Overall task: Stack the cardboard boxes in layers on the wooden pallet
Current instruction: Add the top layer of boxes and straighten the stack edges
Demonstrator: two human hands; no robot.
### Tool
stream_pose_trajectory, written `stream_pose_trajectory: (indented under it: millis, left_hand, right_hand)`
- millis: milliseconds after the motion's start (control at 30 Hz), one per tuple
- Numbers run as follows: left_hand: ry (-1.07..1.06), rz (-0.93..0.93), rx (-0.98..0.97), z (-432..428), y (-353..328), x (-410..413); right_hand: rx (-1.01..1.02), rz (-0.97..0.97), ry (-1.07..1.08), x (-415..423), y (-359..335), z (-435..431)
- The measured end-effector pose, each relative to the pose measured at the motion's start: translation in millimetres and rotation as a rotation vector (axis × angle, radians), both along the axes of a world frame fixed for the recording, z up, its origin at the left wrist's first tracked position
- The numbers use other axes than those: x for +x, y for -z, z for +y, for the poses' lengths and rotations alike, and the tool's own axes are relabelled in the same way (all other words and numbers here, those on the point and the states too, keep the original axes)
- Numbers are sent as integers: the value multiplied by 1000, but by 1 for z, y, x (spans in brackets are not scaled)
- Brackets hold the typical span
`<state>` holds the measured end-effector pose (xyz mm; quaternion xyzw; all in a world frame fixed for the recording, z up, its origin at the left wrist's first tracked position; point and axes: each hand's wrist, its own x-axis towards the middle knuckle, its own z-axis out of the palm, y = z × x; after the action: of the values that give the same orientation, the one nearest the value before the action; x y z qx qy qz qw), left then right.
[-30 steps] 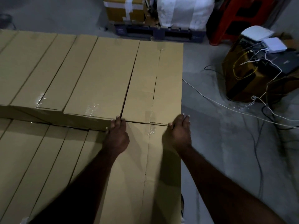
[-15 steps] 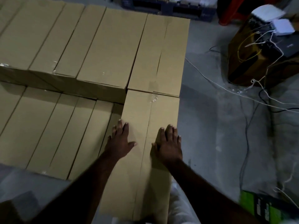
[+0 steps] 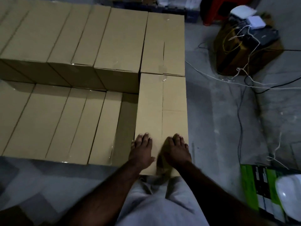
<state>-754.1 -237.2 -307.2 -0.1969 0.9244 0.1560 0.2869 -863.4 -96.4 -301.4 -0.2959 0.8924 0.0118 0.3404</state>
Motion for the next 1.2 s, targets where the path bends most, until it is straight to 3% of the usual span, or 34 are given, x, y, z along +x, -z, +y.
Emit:
stream_pose_trajectory:
  millis: [467,800,1200]
  left_hand:
    - [-266,303,-43,-15,-107,39]
    - [-984,500,89,18,-152,161]
    - [-1589,660,-118,84,-188,337]
  right_hand:
    - [-326,121,-59,17,-103,-15]
    - [-557,-28,-339,64,-145,-47]
    - [-679,-242,-833,230,-191,-103]
